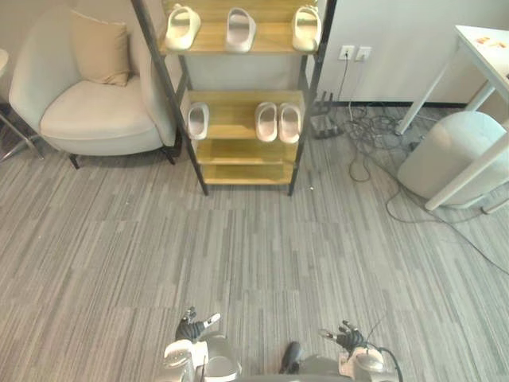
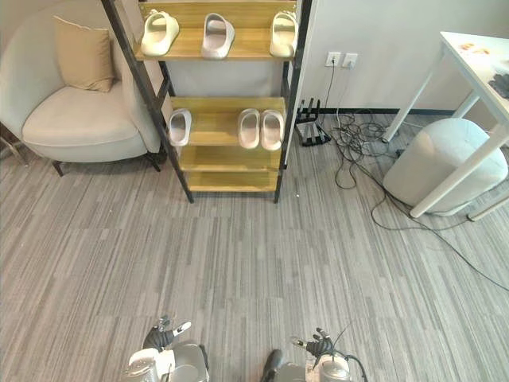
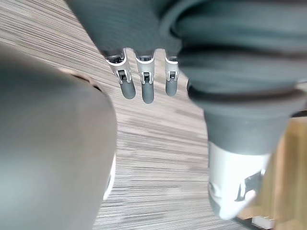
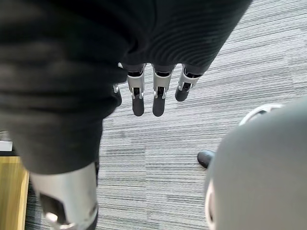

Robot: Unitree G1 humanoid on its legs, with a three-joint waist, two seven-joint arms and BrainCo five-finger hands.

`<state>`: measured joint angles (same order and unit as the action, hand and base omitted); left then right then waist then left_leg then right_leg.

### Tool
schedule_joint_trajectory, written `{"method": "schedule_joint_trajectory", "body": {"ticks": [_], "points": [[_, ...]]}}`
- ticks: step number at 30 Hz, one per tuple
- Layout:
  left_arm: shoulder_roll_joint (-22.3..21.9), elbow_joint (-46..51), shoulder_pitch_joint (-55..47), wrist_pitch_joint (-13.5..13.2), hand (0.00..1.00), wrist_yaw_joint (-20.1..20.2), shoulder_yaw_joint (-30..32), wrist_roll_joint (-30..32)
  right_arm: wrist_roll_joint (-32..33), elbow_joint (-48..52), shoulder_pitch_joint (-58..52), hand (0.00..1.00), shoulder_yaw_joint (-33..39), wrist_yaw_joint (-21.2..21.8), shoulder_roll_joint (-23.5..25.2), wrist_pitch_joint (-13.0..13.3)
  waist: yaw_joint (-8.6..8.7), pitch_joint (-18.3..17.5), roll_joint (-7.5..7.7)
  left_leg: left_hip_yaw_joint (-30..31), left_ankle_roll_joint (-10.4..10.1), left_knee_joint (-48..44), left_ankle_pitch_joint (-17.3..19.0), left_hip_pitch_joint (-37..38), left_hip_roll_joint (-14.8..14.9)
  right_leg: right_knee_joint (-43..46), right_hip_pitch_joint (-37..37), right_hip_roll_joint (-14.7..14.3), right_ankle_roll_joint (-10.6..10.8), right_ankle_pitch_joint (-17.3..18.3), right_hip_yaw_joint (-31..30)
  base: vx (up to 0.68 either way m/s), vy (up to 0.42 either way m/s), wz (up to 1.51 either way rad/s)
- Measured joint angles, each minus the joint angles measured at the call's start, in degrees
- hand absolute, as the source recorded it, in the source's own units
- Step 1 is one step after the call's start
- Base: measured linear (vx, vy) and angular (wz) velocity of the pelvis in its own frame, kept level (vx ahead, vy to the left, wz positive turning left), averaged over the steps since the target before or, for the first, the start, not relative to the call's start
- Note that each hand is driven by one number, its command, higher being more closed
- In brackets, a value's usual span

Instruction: Organize the slippers on the shoe rack

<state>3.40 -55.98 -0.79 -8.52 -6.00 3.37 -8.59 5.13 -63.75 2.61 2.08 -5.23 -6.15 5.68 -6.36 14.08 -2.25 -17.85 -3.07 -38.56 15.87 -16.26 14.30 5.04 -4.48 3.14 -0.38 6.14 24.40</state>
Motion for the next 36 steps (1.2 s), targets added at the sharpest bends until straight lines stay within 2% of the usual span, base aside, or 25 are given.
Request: {"method": "schedule_joint_trajectory", "body": {"ticks": [1,2,4,5,6,7,8,10,12,14,17,18,20,21,22,23,24,26,28,29,30,31,33,35,36], "points": [[0.0,0.3,0.1,0.0,0.0,0.0,0.0,0.0,0.0,0.0,0.2,0.0,0.0,0.0,0.3,0.1,-0.06,0.3,0.41,-0.4,0.2,6.7,-1.4,-0.2,-1.8,-0.4,-0.7,0.8,0.6,0.3,0.0,0.38,0.148,0.02],[-0.1,0.5,0.2,-0.1,0.0,0.0,0.2,0.0,0.0,0.0,0.2,0.0,0.0,-0.1,0.9,0.2,-0.24,0.4,0.78,-0.3,0.2,18.8,-6.0,-0.6,-4.5,-1.1,-2.0,1.9,2.4,1.2,0.0,0.4,0.198,0.03],[-0.3,0.3,0.1,0.0,0.0,-0.1,0.1,-0.2,-0.1,-0.1,-0.1,0.0,-0.1,-0.4,1.3,0.3,-0.83,0.2,0.54,0.0,-0.5,27.8,-16.1,0.6,-5.5,-1.4,-4.1,2.0,5.3,2.8,-0.6,0.47,0.246,-0.1],[0.0,0.2,0.3,0.0,0.0,-0.2,0.1,-0.3,-0.2,-0.1,-0.3,0.0,-0.4,-0.4,2.1,0.3,-1.23,-0.2,1.08,-0.4,3.0,27.6,-18.9,1.5,-6.4,-1.6,-5.4,2.5,6.6,3.6,-1.2,0.46,0.212,-0.05],[1.2,0.3,0.6,0.1,0.0,-0.1,0.0,-0.3,-0.3,0.0,-0.3,0.0,-0.6,-0.3,3.9,0.4,-1.25,-0.8,4.55,-0.5,3.6,26.6,-16.4,1.1,-8.7,-2.4,-5.9,4.7,7.2,4.0,-1.1,0.48,0.162,0.14],[2.5,0.2,1.3,0.2,0.0,-0.1,0.1,-0.3,-0.4,0.1,0.0,0.0,-0.6,-0.3,4.8,0.5,-1.35,-0.7,6.32,-0.3,4.1,23.7,-13.6,0.5,-9.7,-1.7,-6.9,6.0,7.6,3.7,-0.8,0.48,0.158,0.29],[2.4,0.1,1.5,0.3,0.0,0.0,0.1,-0.3,-0.5,0.0,-0.1,0.0,-0.5,-0.4,4.9,0.5,-1.42,-0.8,6.64,-0.1,4.7,21.1,-11.4,0.6,-9.7,2.5,-6.4,7.1,8.1,3.9,-1.0,0.46,0.174,0.18],[2.4,-0.5,1.6,0.5,0.0,-0.1,-0.5,-0.4,-0.5,0.0,-0.5,0.0,-0.6,-0.3,4.8,0.5,-1.38,-0.7,6.51,0.1,5.0,19.6,-7.5,4.5,-10.4,21.2,-1.2,11.6,8.8,4.0,-2.5,0.42,0.234,0.12],[3.1,-1.8,1.7,1.1,0.0,0.0,-2.4,-0.4,-0.6,1.2,-0.8,0.0,-0.7,0.0,4.5,0.6,-0.19,-0.6,6.38,1.4,5.7,20.6,-5.1,10.1,-11.9,44.8,6.2,15.1,7.0,3.8,-4.7,0.46,0.225,0.44],[3.1,-2.0,1.2,1.6,0.0,-0.1,-3.0,-0.4,-0.6,1.7,-0.8,0.0,-0.8,0.2,4.1,0.6,0.29,-0.4,6.11,2.9,6.1,24.2,-4.6,15.6,-12.9,52.0,10.6,15.3,5.1,5.3,-3.7,0.4,0.1,0.54],[2.7,-2.0,1.0,1.6,0.0,-0.2,-3.3,-0.3,-0.6,2.1,-0.2,0.0,-0.9,0.2,3.7,0.8,0.65,0.0,5.41,5.6,6.1,28.6,-4.6,22.1,-12.7,40.0,15.1,11.6,3.1,8.1,1.4,0.48,0.017,0.53],[2.5,-2.0,1.0,1.6,0.0,-0.2,-3.3,-0.1,-0.6,2.4,0.1,0.0,-0.8,0.2,3.6,0.8,1.09,0.2,5.1,6.5,6.0,30.0,-4.5,23.5,-12.3,30.6,16.6,9.7,2.9,7.5,2.4,0.38,-0.068,0.56],[2.3,-2.0,0.9,1.6,0.0,-0.1,-3.4,0.2,-0.6,2.5,0.8,0.0,-0.8,0.2,3.5,0.8,1.31,0.5,4.72,7.1,4.5,32.2,-3.8,25.8,-11.7,15.0,17.4,7.2,2.7,1.8,3.2,0.38,-0.114,0.47],[2.5,-2.1,0.5,1.6,0.0,-0.1,-3.4,0.7,-0.6,2.4,0.8,0.0,-0.8,0.2,3.5,0.7,1.3,0.6,4.91,7.3,2.8,33.0,-2.7,27.4,-12.0,8.2,17.5,6.5,2.3,-3.3,3.5,0.38,-0.136,0.27],[2.7,-2.1,0.0,1.6,0.0,0.0,-3.3,0.7,-0.6,2.3,0.8,0.0,-0.8,0.2,3.5,0.7,1.3,0.5,5.25,7.5,1.8,33.4,-2.1,28.6,-12.4,6.9,17.4,6.5,1.8,-6.6,3.3,0.42,-0.176,0.32],[3.3,-2.1,-0.7,1.5,0.0,-0.1,-2.9,0.8,-0.6,2.1,-0.1,0.0,-0.9,0.3,3.8,0.7,1.32,-0.2,6.51,8.2,0.3,33.6,-0.9,30.5,-13.4,7.0,17.4,6.7,-2.9,-11.9,1.9,0.47,-0.218,0.23],[2.0,-2.7,-0.3,1.5,0.0,0.0,-2.7,1.1,-0.6,2.2,0.5,0.0,-0.9,0.4,2.3,0.7,1.35,-0.6,4.11,9.0,-0.2,33.0,0.1,31.1,-11.0,9.6,17.4,5.4,-2.5,-10.3,2.2,0.48,-0.207,0.3],[1.3,-3.2,-0.1,1.5,0.0,0.1,-2.7,1.8,-0.6,2.1,0.8,0.0,-0.5,0.3,2.0,0.8,1.77,-0.7,2.79,9.8,-1.6,24.9,1.9,27.7,-8.5,10.1,17.0,3.8,-2.4,-5.2,3.2,0.48,-0.219,0.26],[1.3,-3.1,0.4,1.6,0.0,0.1,-2.1,1.8,-0.6,1.8,1.1,0.0,-0.7,0.3,1.8,0.5,1.63,-0.6,1.97,11.0,-3.0,7.3,1.9,20.3,-4.8,8.4,13.9,1.4,-2.6,-3.3,4.2,0.44,-0.241,0.17],[1.1,-3.0,0.7,1.6,0.0,0.2,-2.1,1.8,-0.6,1.5,1.1,0.0,-1.4,0.3,1.5,0.4,1.6,-0.3,1.23,11.0,-4.6,-1.4,-0.1,17.2,-2.5,7.0,11.5,-0.3,-2.9,-2.8,4.3,0.4,-0.184,-0.02],[1.0,-2.6,0.8,1.5,0.0,0.7,-2.0,1.8,-0.5,1.5,1.0,0.0,-2.4,0.3,1.5,-0.5,1.17,-0.1,0.57,10.5,-4.5,-11.9,-0.1,13.6,1.1,5.4,7.6,-2.3,-4.3,-1.8,4.1,0.46,-0.162,-0.17],[0.9,-2.4,0.8,1.4,0.0,0.9,-2.0,1.8,-0.5,1.2,1.0,0.0,-2.2,0.2,1.5,-0.6,0.89,0.0,0.48,9.8,-4.3,-14.9,0.9,11.4,1.9,4.5,4.9,-2.9,-4.0,-1.6,4.1,0.42,-0.082,-0.26],[1.4,-1.7,0.9,1.3,0.0,1.2,-2.1,1.8,-0.1,1.2,0.9,0.0,-2.0,0.0,1.6,-0.5,0.32,-0.2,0.99,7.8,-2.3,-10.7,2.6,8.1,1.7,2.4,2.2,-2.9,-3.9,-1.5,2.7,0.35,0.015,-0.33],[1.3,-1.1,1.3,1.2,0.0,1.2,-2.1,1.8,0.0,1.2,1.4,0.0,-1.4,-0.4,1.6,-0.4,0.04,0.1,1.58,7.9,-2.2,0.7,3.1,6.1,-0.2,1.5,1.1,-2.0,-3.2,-1.8,1.3,0.31,0.114,-0.41],[1.3,-1.0,1.3,1.2,0.0,1.1,-2.1,1.8,0.0,1.1,1.4,0.0,-1.1,-0.4,1.7,-0.4,-0.09,0.1,1.7,10.0,-1.9,11.0,1.1,6.2,-2.3,0.7,0.4,-1.2,-1.7,-1.9,0.3,0.21,0.146,-0.41]]}}
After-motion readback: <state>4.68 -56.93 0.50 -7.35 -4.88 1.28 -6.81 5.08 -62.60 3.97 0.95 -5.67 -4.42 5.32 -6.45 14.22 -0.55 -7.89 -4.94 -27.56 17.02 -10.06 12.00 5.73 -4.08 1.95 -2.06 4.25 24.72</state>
